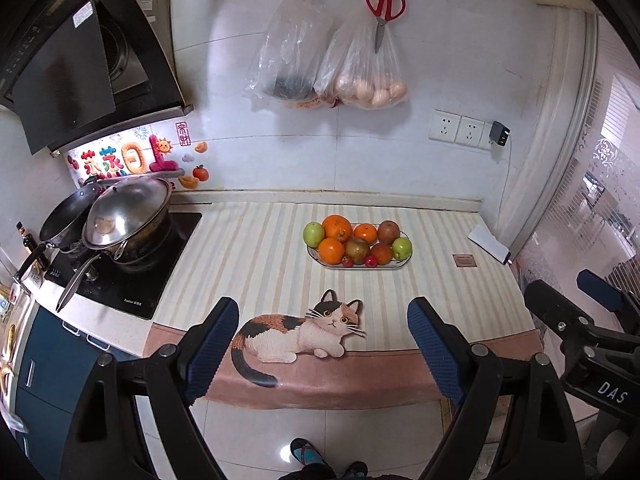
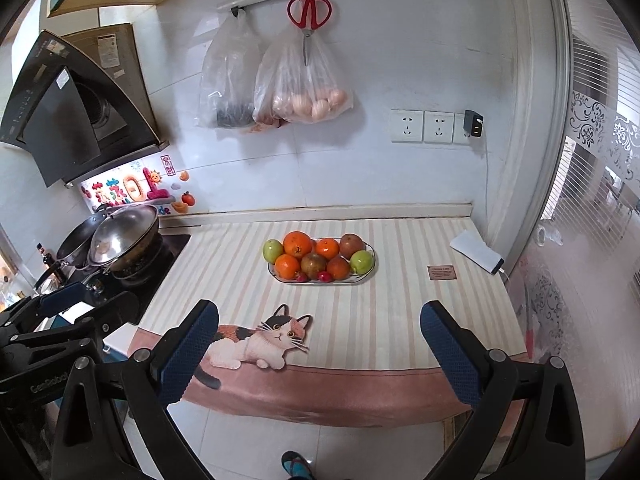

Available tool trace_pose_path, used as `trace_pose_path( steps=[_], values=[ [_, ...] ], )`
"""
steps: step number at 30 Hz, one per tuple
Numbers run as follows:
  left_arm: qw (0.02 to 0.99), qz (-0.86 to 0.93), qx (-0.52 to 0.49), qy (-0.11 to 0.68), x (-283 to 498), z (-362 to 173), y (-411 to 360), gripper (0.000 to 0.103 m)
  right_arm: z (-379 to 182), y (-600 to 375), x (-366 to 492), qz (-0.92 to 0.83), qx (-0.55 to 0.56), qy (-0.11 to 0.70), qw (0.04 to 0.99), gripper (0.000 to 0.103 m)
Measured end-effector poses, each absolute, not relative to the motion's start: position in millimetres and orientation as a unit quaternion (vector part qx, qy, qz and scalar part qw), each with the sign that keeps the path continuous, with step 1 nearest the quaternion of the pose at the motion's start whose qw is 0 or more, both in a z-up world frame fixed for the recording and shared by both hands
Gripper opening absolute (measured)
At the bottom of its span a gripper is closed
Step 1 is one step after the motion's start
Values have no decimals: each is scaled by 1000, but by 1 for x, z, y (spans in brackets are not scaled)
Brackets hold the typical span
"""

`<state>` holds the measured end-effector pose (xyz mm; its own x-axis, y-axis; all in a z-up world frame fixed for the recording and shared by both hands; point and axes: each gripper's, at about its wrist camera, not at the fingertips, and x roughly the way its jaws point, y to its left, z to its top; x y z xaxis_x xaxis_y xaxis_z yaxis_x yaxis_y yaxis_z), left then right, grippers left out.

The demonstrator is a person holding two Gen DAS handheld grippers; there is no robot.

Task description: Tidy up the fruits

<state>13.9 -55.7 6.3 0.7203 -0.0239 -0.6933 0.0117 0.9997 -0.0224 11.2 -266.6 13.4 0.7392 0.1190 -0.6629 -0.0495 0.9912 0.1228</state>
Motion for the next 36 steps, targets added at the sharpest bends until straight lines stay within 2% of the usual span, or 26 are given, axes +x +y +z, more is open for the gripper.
trace_pose_path(
  steps=[3,5,6,20,36],
  values=[
    [928,-4,-9,372,13,4,-55,88,11,-268,14,45,47,358,931,103],
    [927,-6,-11,375,17,1,-54,101,9,-269,16,44,47,359,931,103],
    [927,-5,-11,374,17,-1,-54,101,7,-269,18,43,47,360,931,103],
    [924,29,-10,381,43,-25,-39,102,-26,-261,66,40,44,377,925,103],
    [922,32,-6,386,56,-32,-32,102,-37,-249,80,41,44,381,923,103]
  ],
)
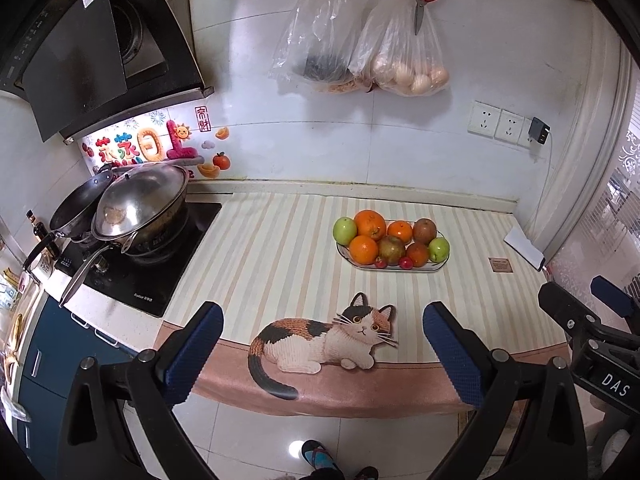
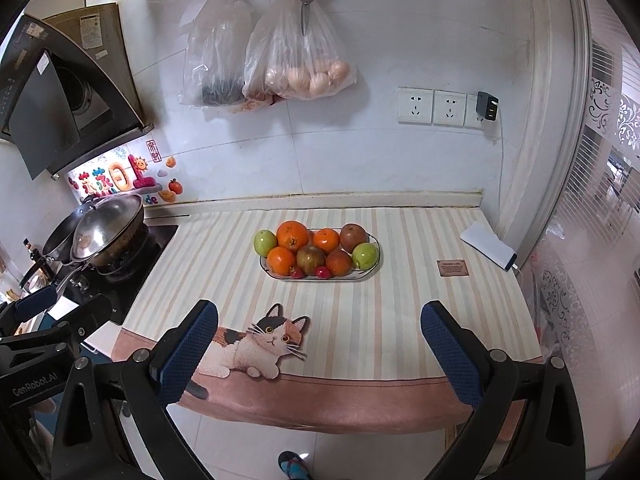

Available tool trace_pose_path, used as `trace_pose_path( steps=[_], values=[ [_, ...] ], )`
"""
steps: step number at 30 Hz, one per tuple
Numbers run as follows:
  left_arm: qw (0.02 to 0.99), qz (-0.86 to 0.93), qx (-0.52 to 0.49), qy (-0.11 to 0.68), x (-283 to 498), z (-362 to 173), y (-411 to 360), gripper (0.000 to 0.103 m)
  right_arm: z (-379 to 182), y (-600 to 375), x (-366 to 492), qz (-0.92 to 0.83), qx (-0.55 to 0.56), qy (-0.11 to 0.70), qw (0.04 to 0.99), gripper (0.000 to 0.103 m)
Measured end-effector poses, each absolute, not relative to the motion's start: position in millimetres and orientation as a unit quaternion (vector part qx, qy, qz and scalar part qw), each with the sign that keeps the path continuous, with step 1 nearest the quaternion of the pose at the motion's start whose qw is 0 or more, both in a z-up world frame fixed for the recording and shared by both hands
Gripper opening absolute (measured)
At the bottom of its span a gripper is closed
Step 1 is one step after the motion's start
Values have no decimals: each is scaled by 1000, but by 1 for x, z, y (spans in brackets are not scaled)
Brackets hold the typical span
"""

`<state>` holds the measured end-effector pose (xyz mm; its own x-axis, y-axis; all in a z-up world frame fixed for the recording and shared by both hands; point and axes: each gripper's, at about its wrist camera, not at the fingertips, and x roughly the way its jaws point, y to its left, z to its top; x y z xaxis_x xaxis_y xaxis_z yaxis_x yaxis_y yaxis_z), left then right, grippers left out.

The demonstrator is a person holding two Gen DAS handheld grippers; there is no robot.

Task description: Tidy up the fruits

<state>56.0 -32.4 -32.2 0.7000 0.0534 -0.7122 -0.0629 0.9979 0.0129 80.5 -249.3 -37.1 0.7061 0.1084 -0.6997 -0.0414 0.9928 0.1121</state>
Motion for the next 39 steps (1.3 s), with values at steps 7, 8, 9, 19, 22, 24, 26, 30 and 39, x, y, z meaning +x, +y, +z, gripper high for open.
trace_pose_path(
  steps=[7,8,9,19,22,24,26,30,39],
  values=[
    [922,31,-8,385,59,-31,-32,102,-36,-248,82,41,45,381,923,103],
    [923,31,-8,384,59,-31,-32,102,-36,-248,83,42,45,382,922,103],
    [923,31,-9,383,60,-31,-32,102,-36,-248,83,41,45,382,922,103],
    [923,32,-10,384,58,-30,-31,102,-35,-246,83,43,46,382,922,103],
    [923,33,-11,384,57,-30,-31,102,-35,-244,86,45,45,381,922,103],
    [923,33,-11,384,58,-30,-31,102,-36,-242,87,46,44,381,922,103],
    [923,33,-12,383,58,-29,-30,102,-36,-240,88,48,44,381,922,103],
    [924,30,-12,381,60,-27,-30,102,-36,-239,88,49,43,380,923,103],
    [923,26,-13,383,64,-23,-31,102,-35,-241,87,51,44,380,922,103]
  ],
)
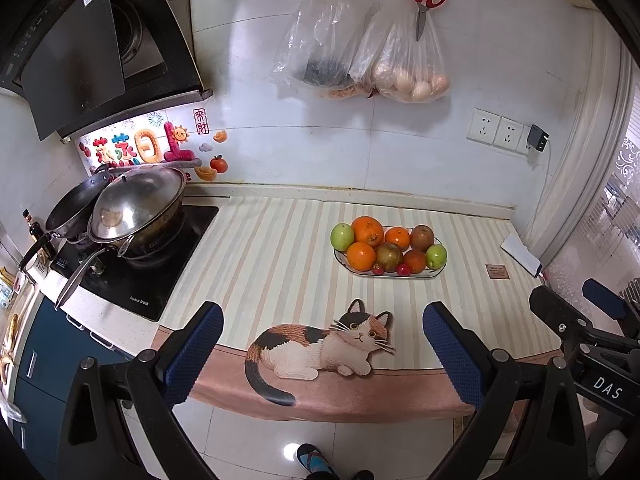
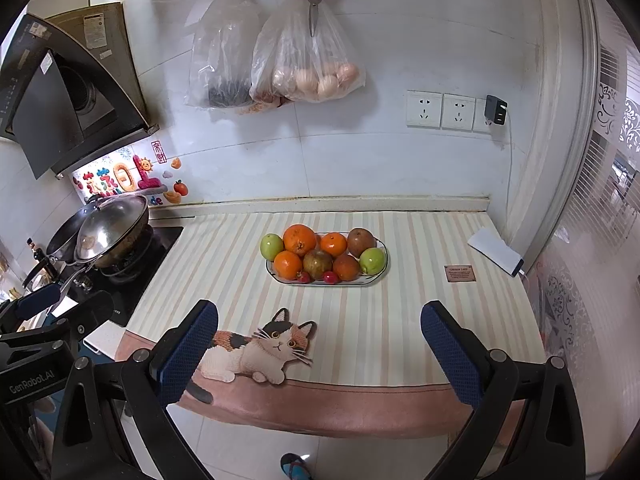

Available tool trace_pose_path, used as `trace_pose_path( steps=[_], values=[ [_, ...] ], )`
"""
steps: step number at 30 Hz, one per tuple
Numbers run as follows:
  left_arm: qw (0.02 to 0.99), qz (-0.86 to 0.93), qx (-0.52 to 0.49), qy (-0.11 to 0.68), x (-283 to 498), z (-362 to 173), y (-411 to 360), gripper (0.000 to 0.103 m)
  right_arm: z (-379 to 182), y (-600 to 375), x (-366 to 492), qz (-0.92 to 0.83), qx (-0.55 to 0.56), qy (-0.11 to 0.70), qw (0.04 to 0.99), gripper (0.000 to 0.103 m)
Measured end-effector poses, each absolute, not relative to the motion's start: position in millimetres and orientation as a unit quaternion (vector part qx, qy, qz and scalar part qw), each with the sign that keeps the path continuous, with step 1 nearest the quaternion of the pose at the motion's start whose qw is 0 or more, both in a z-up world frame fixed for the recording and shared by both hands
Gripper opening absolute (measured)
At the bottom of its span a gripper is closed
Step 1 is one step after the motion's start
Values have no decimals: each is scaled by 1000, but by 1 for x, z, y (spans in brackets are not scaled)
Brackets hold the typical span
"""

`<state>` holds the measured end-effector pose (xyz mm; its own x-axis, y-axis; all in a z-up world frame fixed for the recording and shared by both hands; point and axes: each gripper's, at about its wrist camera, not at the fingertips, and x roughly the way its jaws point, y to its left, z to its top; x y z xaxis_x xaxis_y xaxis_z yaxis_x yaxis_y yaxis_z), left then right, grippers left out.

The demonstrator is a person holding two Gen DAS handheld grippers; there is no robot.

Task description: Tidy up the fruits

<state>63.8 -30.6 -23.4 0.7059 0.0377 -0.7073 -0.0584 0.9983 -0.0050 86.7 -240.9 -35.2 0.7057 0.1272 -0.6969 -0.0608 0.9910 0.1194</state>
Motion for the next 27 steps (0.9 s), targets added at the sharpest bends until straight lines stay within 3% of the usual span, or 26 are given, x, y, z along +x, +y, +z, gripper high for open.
trace_pose_path(
  steps=[27],
  values=[
    [927,26,-16,373,62,-18,-39,102,-36,-245,85,54,44,376,924,103]
  ],
)
